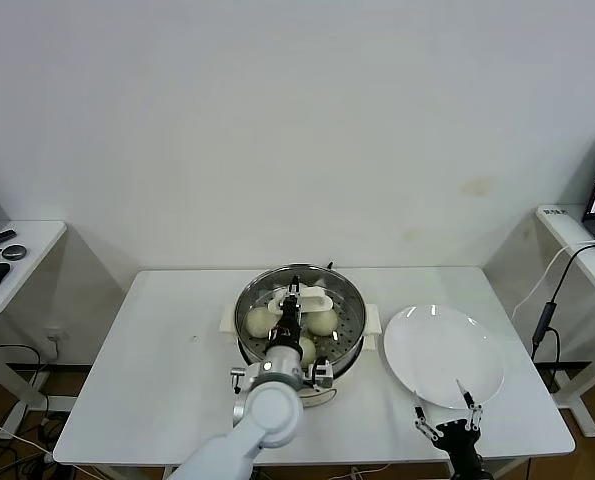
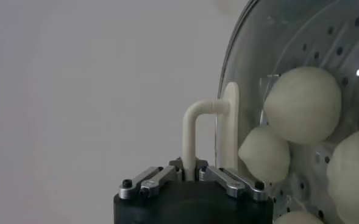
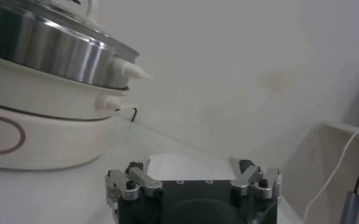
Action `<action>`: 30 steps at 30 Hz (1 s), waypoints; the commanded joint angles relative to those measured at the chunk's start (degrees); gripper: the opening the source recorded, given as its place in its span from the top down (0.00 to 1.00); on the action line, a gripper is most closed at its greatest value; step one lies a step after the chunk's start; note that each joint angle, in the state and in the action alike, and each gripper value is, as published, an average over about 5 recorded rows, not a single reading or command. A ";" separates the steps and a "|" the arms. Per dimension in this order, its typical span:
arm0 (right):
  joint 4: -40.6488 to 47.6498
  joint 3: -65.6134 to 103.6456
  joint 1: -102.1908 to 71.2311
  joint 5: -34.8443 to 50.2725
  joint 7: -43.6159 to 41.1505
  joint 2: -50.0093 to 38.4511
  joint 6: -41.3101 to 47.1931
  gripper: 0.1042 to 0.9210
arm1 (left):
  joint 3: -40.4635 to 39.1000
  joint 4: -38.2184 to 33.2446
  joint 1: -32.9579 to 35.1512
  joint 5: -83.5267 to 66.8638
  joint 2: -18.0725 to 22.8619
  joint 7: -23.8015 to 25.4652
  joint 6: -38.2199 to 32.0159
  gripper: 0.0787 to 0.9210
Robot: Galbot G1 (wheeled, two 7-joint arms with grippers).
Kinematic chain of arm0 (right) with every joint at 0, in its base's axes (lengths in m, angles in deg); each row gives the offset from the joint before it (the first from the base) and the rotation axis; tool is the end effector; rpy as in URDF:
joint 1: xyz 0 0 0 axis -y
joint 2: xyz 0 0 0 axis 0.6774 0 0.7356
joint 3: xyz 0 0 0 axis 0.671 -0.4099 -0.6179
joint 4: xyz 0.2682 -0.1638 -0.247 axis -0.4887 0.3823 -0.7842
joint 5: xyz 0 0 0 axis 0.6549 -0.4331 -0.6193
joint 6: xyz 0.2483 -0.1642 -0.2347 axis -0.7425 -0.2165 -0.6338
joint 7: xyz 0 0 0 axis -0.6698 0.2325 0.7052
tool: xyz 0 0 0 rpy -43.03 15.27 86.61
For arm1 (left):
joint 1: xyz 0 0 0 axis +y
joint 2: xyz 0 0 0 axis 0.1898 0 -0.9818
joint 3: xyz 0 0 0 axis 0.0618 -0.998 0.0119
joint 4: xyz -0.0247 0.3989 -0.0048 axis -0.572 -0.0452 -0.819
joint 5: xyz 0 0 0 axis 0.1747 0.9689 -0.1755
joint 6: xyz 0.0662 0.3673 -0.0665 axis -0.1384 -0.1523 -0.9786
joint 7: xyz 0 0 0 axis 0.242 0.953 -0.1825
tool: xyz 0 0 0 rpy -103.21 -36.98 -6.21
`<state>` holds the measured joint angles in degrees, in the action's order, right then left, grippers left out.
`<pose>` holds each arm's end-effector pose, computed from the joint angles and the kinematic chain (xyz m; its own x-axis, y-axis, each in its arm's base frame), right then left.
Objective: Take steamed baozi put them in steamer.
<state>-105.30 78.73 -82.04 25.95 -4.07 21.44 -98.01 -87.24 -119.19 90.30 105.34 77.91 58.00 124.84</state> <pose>0.1206 -0.1009 -0.4551 -0.9963 -0.0539 0.0674 -0.0752 0.9259 -0.3701 0.3343 -0.1579 -0.3176 -0.9928 0.1046 0.0575 0.0581 0.0026 0.9983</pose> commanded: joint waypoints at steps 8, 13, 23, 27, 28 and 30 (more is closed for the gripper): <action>-0.06 0.31 -0.20 -0.06 -0.11 -0.07 0.00 0.12 | 2.35 -11.89 7.78 -11.23 -3.41 -5.37 0.29 0.71; 0.03 0.65 -0.25 -0.23 -0.20 -0.07 0.06 0.12 | 7.45 -25.72 18.54 -26.05 -6.42 -12.21 -2.00 0.54; 0.32 0.02 -0.01 0.56 -0.42 -0.24 0.26 0.12 | 38.60 -35.20 53.76 -77.17 -3.82 -29.09 -40.70 0.20; -0.45 -1.27 -0.48 4.10 -1.33 -1.11 1.73 0.12 | 45.49 -32.51 60.86 -88.08 -2.33 -29.87 -47.55 0.13; -0.98 -1.92 -0.91 5.65 -1.62 -1.62 2.57 0.12 | 46.12 -31.53 61.72 -89.93 -2.15 -29.76 -48.68 0.12; -2.62 -3.62 -2.35 10.31 -1.94 -2.99 5.98 0.12 | 46.02 -29.45 62.66 -92.19 -2.06 -30.18 -49.83 0.12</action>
<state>-105.21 78.20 -82.26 27.16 -4.98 20.76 -97.29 -61.12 -146.41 128.77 50.24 73.72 36.75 100.15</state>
